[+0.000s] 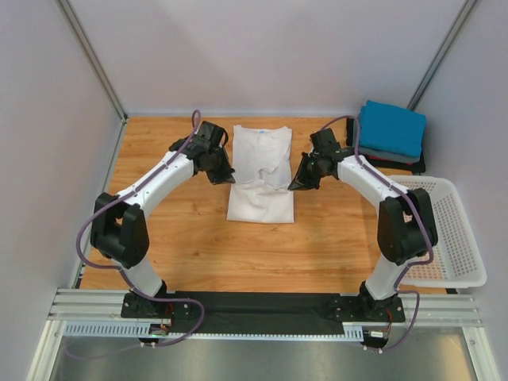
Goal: Fold and stack the t-shirts
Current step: Fold the tshirt
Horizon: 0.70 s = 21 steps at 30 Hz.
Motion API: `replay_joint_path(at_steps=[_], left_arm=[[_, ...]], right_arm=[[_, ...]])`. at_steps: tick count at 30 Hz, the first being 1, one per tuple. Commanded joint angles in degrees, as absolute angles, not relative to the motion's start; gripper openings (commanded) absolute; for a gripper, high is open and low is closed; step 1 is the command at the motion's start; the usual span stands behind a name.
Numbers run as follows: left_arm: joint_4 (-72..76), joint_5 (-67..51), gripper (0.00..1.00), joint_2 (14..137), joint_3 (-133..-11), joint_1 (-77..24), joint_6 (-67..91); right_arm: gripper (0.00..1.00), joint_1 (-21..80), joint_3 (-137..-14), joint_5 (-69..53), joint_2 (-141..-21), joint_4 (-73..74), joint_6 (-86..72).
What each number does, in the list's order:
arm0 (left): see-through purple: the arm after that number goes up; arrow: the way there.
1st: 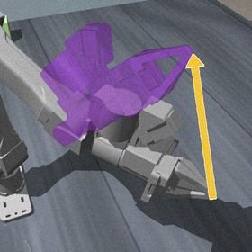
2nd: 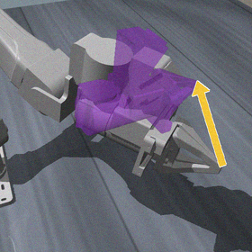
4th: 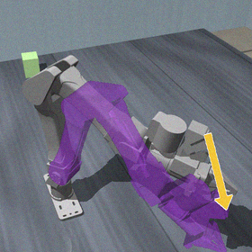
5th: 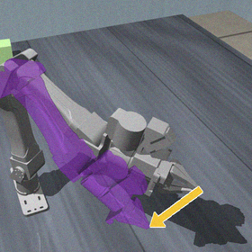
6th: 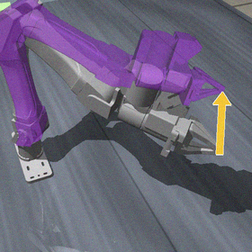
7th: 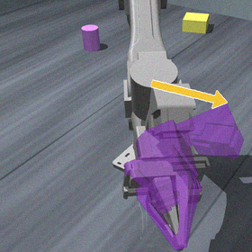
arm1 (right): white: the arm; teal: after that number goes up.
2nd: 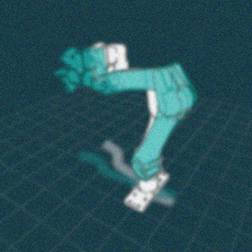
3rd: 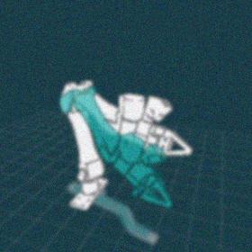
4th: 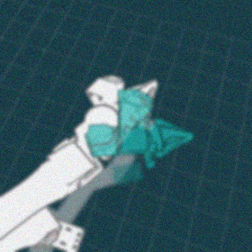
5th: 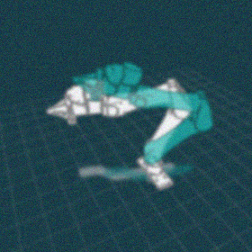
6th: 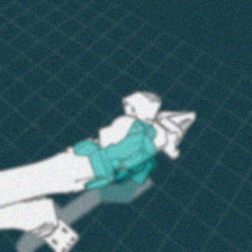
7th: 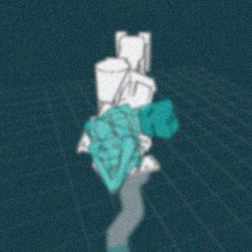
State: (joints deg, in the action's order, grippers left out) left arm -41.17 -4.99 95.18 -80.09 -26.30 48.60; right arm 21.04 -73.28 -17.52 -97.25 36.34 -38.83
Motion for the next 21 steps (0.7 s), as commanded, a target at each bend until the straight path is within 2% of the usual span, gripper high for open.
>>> replay_joint_path(at_steps=[1, 12, 21], left_arm=[[-42.54, -4.83, 0.0, 98.43, -84.19, -24.96, 47.02], [-43.33, -5.54, 0.0, 109.59, -91.58, -22.06, 47.81], [-43.33, -7.12, 0.0, 114.78, -96.06, -20.04, 47.9]], right_arm=[[0.0, 19.86, -79.09, -20.04, -102.55, 38.48, -34.11], [0.0, 17.14, -93.41, -20.74, -115.31, 42.98, -31.38], [0.0, 15.82, -97.64, -22.32, -121.37, 44.82, -31.11]])
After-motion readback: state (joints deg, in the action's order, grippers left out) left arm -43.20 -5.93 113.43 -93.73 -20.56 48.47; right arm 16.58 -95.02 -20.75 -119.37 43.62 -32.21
